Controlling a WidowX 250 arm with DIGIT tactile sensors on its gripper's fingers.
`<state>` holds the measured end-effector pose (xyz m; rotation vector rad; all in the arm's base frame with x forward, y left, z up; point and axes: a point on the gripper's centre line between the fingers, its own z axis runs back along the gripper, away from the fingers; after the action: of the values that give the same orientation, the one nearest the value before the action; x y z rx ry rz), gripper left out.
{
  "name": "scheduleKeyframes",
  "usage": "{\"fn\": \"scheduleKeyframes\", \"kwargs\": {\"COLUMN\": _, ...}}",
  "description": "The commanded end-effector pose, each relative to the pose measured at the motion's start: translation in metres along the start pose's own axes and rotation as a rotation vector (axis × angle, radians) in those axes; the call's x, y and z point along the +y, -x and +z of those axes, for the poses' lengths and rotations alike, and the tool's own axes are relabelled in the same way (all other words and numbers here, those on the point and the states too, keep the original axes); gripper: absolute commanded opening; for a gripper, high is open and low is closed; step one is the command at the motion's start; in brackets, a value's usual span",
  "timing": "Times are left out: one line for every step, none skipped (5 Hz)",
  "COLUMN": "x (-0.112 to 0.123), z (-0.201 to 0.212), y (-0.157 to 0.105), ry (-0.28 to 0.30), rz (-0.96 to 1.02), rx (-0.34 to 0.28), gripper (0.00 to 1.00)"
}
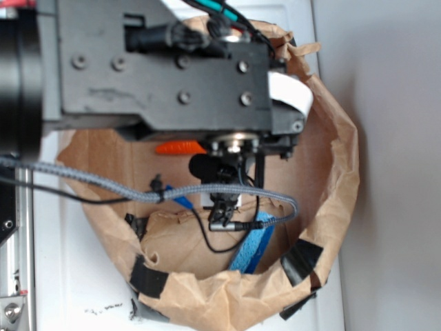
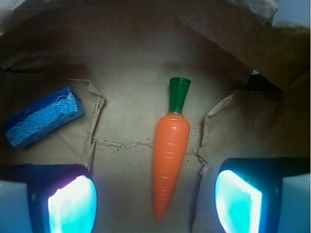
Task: Grab the carrot.
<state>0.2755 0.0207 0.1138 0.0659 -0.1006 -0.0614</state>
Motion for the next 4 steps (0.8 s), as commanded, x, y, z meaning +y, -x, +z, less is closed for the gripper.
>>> {"fn": "scheduleKeyframes", "kwargs": {"x": 0.007, "z": 0.012, "y": -0.006, "ry": -0.011, "rz": 0.017, "rx": -0.050, "gripper": 1.00}}
{"fn": "scheduleKeyframes", "kwargs": {"x": 0.008, "z": -0.006, "y": 0.004, "ry": -0.022, "rz": 0.038, "rx": -0.024, "gripper": 1.00}}
{"fn": "scheduleKeyframes", "kwargs": {"x": 0.017, "z": -0.035, "y": 0.005, "ry": -0.034, "rz": 0.070, "rx": 0.031, "gripper": 1.00}}
{"fn": "scheduleKeyframes", "kwargs": {"x": 0.025, "z": -0.061, "y": -0.002, "ry": -0.008, "rz": 0.101, "rx": 0.087, "gripper": 1.00}}
